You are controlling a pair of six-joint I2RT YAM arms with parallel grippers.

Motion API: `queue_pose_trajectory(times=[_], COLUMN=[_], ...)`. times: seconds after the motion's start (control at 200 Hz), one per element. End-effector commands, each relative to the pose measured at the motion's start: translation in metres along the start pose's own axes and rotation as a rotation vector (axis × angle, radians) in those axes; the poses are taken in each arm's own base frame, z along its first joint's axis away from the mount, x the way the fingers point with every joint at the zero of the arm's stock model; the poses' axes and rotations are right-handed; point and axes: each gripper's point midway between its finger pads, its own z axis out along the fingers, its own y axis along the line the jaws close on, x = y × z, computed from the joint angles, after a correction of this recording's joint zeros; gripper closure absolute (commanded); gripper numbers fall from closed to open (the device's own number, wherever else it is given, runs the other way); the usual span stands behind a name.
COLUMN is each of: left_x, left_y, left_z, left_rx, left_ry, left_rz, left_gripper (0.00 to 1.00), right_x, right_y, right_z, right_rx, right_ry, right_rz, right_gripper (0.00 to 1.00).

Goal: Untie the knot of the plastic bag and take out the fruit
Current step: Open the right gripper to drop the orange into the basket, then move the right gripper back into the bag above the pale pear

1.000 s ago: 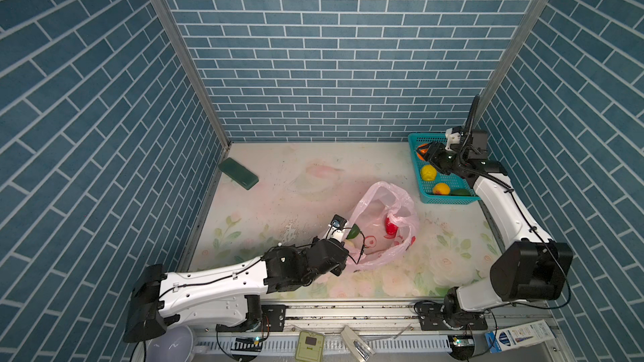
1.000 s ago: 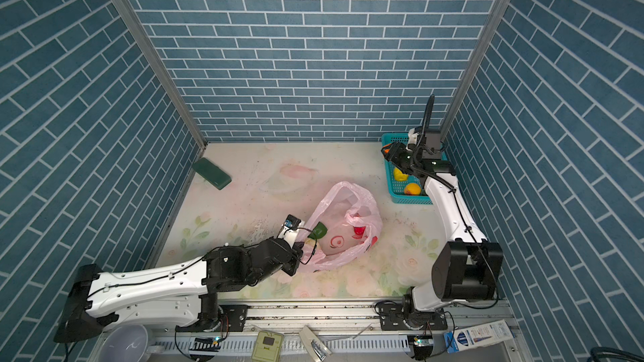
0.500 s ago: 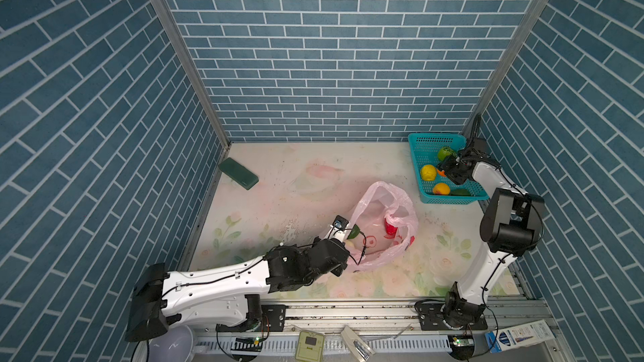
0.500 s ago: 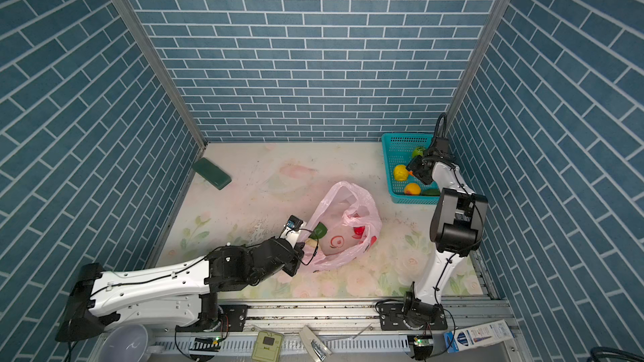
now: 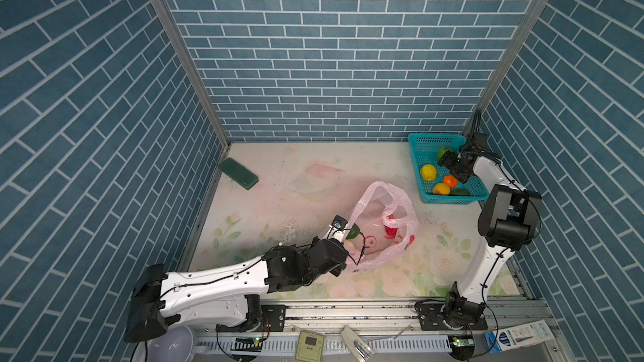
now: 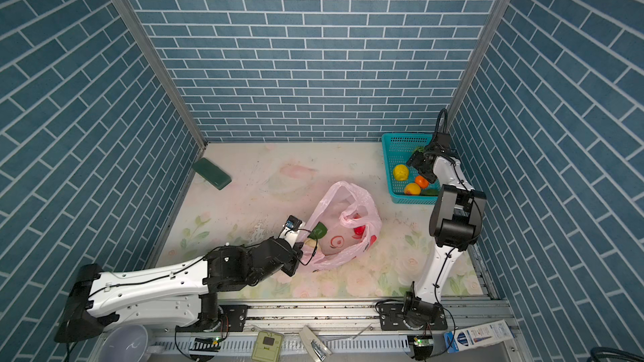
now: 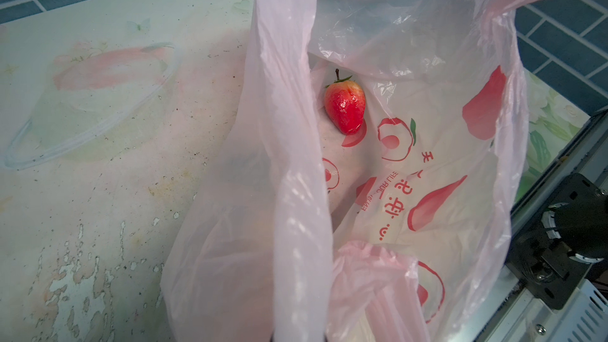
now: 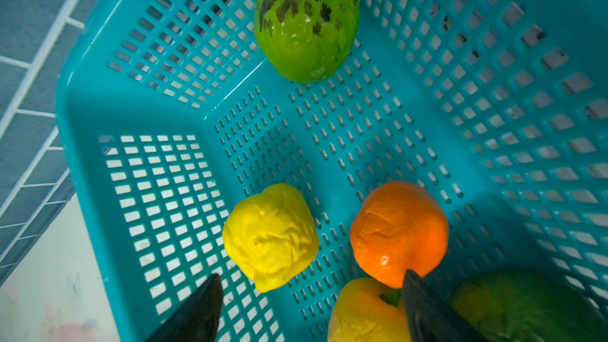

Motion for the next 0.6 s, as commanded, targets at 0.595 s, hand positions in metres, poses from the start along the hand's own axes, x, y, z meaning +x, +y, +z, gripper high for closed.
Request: queue_pose_trajectory(times=[0.595], left_x=[-0.014], left_y=[0.011], left_z=[-0.015], left_rx=[-0.028], left_ry=[-0.057], left_rz=[-0.013], left_gripper=[1.00], right_x=[0.191], right_y=[0.191], right_z=[-0.239], right_rx=[-0.552], right_ry=[0.156], right_rz=[-0.501], right_gripper=[0.16])
